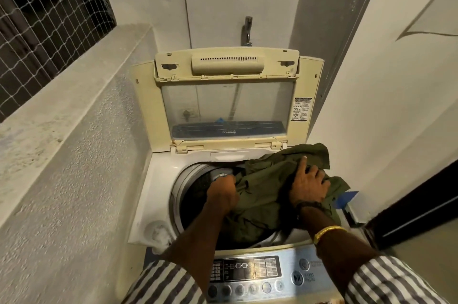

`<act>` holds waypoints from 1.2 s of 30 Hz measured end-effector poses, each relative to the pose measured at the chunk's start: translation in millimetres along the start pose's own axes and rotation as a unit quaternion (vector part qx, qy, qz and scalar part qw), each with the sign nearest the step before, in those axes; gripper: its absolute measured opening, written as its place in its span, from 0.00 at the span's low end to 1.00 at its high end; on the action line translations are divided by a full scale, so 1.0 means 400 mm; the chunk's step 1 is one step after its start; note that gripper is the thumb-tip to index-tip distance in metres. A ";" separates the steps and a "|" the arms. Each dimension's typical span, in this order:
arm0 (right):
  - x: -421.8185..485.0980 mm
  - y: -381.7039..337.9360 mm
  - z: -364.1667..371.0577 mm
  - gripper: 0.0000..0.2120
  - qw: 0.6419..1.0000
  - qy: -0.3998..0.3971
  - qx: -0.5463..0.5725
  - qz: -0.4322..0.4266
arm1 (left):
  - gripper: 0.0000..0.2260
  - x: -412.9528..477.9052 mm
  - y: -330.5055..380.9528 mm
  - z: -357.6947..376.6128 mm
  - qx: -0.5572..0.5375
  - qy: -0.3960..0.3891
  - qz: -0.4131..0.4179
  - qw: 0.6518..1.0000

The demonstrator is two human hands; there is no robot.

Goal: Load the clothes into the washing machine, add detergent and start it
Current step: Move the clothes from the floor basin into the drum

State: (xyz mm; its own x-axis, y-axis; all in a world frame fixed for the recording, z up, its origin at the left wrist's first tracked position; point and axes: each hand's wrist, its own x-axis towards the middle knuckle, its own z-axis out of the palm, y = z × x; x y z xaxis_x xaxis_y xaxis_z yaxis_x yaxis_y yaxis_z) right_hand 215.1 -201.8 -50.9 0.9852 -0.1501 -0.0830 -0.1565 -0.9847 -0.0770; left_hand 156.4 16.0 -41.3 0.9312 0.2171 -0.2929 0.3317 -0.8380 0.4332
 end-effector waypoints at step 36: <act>-0.103 -0.200 0.104 0.23 0.914 -0.315 0.126 -0.223 | 0.26 0.021 -0.091 0.118 -0.066 -0.169 0.069 0.981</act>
State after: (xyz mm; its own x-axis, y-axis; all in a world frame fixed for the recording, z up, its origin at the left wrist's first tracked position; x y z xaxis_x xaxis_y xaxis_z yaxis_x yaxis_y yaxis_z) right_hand 183.9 -113.2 -82.7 0.7317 0.4204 -0.5365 0.1610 -0.8715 -0.4632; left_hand 145.0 24.7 -99.8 0.8727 -0.0905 -0.4799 0.2435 -0.7712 0.5882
